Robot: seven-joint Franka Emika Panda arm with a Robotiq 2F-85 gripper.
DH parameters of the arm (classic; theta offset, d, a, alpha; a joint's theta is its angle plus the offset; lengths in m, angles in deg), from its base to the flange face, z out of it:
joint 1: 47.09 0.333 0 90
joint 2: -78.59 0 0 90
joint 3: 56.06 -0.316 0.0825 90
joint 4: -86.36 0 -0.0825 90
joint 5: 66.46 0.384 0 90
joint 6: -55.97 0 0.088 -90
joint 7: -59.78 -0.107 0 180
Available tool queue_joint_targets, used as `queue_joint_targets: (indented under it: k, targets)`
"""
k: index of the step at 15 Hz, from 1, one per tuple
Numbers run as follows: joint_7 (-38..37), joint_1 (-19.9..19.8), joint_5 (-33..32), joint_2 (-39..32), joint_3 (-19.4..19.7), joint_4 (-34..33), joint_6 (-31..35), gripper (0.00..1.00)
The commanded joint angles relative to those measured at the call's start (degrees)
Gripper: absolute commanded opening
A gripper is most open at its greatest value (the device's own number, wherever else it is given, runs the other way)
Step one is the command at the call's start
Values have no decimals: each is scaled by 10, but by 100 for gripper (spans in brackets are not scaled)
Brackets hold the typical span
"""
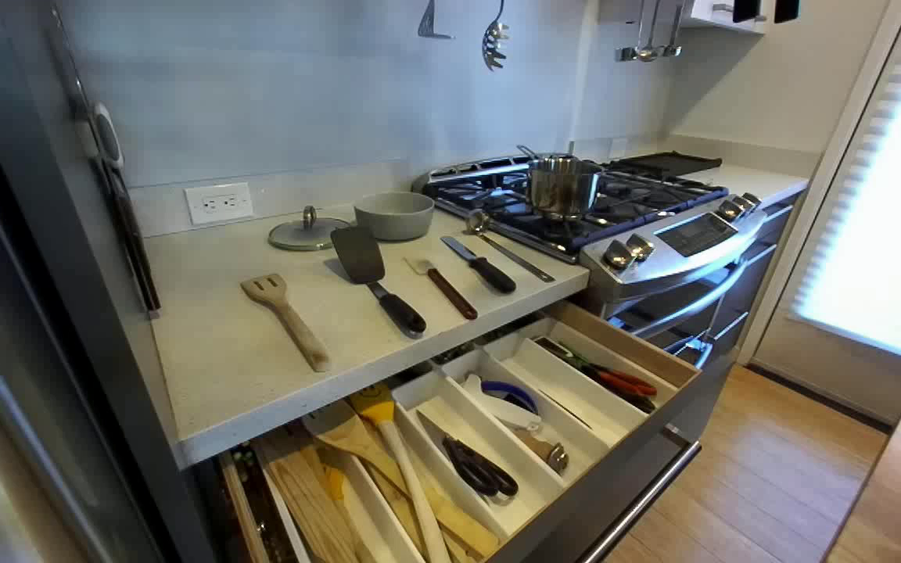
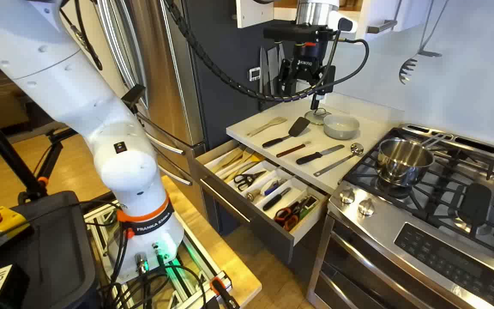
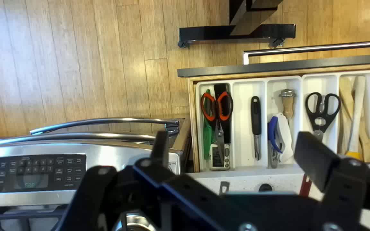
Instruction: Put the spatulas on the counter in the open drawer.
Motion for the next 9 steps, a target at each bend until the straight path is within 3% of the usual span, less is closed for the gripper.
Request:
queue_joint_targets:
  k: [1,7,9]
  targets:
    - [0,1,0,0,1,-1,-2,100]
    - [-1,6,15,-6,-2,-4,-13,100]
    - [-37,12,35,-14,-13,0,-9,100]
